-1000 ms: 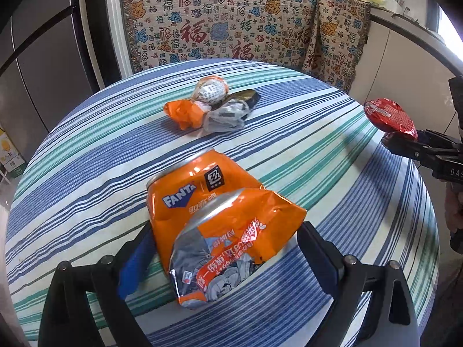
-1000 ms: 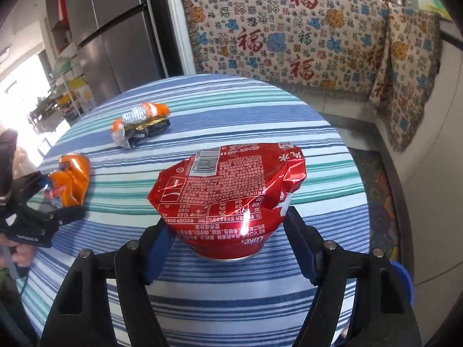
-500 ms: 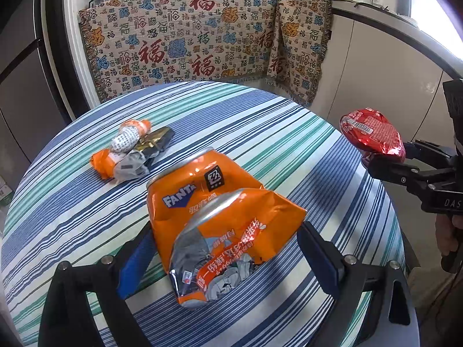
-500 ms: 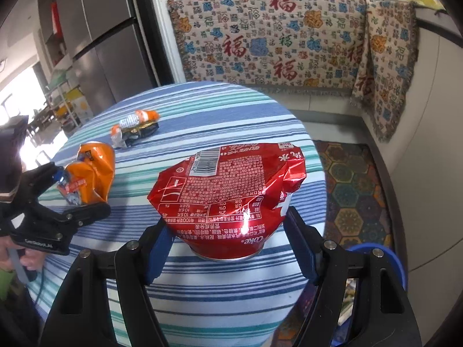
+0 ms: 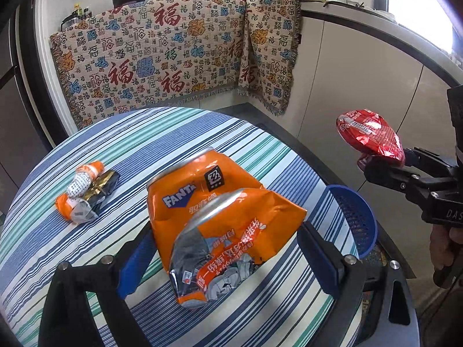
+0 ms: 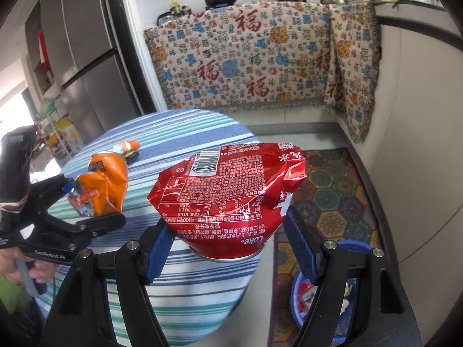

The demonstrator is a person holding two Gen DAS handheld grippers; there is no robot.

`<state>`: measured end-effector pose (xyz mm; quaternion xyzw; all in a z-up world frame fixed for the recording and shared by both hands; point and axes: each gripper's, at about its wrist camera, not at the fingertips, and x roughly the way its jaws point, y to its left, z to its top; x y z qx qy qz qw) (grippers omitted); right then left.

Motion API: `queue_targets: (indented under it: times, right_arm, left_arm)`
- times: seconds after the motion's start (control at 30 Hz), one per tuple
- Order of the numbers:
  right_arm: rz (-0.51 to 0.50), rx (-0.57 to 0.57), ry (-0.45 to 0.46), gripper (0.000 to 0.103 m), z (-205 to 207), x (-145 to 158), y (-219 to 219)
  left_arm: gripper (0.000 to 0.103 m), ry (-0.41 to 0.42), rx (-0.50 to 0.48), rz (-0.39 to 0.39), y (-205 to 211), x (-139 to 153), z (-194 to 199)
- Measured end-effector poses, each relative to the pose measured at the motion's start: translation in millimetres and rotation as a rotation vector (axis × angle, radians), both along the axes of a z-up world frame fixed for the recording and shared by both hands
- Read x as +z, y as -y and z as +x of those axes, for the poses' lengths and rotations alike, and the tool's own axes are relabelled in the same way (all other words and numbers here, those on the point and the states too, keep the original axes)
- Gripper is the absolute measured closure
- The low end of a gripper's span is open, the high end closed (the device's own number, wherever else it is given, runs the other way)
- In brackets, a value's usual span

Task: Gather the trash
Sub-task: 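Carry the Fanta can and noodle bowl to the blue wastebasket and open both grippers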

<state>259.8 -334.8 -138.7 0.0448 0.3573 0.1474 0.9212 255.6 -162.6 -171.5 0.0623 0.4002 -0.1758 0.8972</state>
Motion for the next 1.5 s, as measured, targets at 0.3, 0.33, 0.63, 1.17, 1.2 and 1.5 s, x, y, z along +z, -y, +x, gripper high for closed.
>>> queue_targets:
  times: [0.3,0.33,0.63,1.17,1.2,1.5]
  right_arm:
    - [0.017,-0.142,0.02,0.028,-21.5,3.5,69.6]
    - [0.021,-0.163,0.018,0.028,-24.0,2.8,79.7]
    - [0.023,-0.314,-0.021,0.028,-42.3,-11.5,158.6]
    - [0.029,-0.393,-0.176,0.028,-31.2,-58.0,227.9]
    - [0.032,-0.394,-0.186,0.028,-26.5,-59.8,228.9]
    - [0.058,-0.418,-0.23,0.028,-16.8,-73.9,239.2]
  left_arm:
    - [0.006,0.006,-0.121,-0.023,79.3,9.8,9.9]
    - [0.006,0.006,-0.131,-0.025,88.8,9.1,10.9]
    - [0.006,-0.046,-0.288,-0.048,187.6,-15.6,23.0]
    - [0.006,-0.111,-0.412,0.03,283.0,-82.8,41.8]
    - [0.007,-0.116,-0.416,0.032,285.0,-85.5,42.5]
    - [0.007,-0.125,-0.443,0.057,296.1,-98.4,47.4]
